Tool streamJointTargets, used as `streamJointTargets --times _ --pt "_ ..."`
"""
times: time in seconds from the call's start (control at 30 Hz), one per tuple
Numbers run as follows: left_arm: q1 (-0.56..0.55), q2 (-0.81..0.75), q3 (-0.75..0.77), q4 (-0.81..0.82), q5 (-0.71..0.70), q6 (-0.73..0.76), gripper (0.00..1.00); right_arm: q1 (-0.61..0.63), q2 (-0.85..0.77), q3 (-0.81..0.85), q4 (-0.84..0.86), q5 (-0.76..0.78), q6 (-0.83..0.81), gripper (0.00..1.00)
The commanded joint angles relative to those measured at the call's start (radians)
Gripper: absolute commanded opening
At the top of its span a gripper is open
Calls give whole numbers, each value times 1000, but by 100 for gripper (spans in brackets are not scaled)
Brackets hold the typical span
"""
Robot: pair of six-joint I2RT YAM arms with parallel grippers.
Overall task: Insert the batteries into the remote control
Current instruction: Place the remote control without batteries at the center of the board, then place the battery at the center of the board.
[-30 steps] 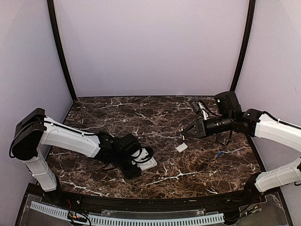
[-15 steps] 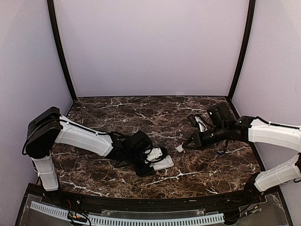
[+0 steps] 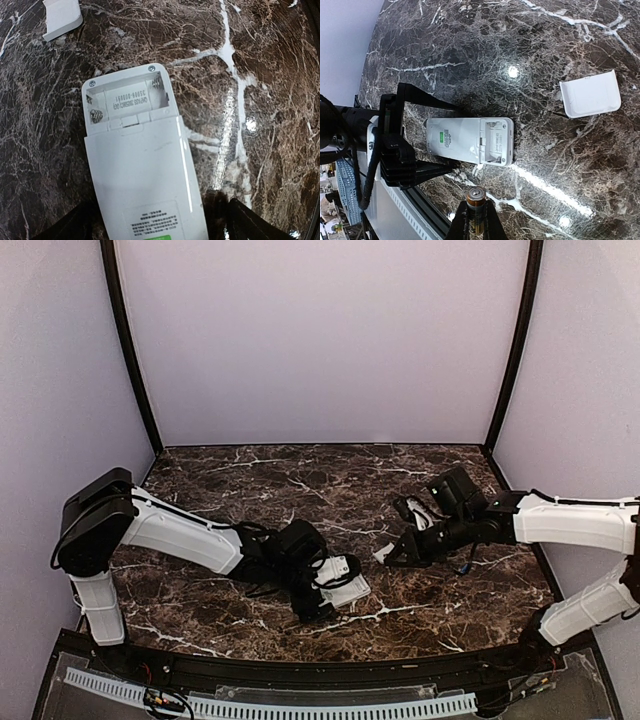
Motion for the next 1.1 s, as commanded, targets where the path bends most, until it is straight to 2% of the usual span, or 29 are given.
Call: streamJointTargets --times 0.0,0.27,0.53,0.73,0.77,0.8,0.9,1.0,1.07 --pt "-2 -11 -43 -97 18 -16 92 9 16 9 -84 89 18 0" --pt "-2 -112 -39 -90 2 -25 93 -13 146 40 -250 210 80 0" --pt "1 -160 -18 -108 -97 -44 93 -11 276 37 -253 146 124 0" --pt "1 -216 -51 -109 -153 -62 93 -11 315 42 -284 160 120 0" --pt "1 -228 -58 -109 -167 -61 93 -11 319 42 -289 160 120 3" --pt "1 -232 -59 -110 -185 -57 93 -11 318 39 -294 160 122 11" --pt "1 -245 -57 -113 -194 -53 93 -11 298 31 -305 161 129 22" --pt "1 -252 -56 -108 -186 -50 93 -10 270 29 -326 165 130 30" --pt "1 -252 -57 -108 -185 -49 93 -8 250 31 -344 161 128 32"
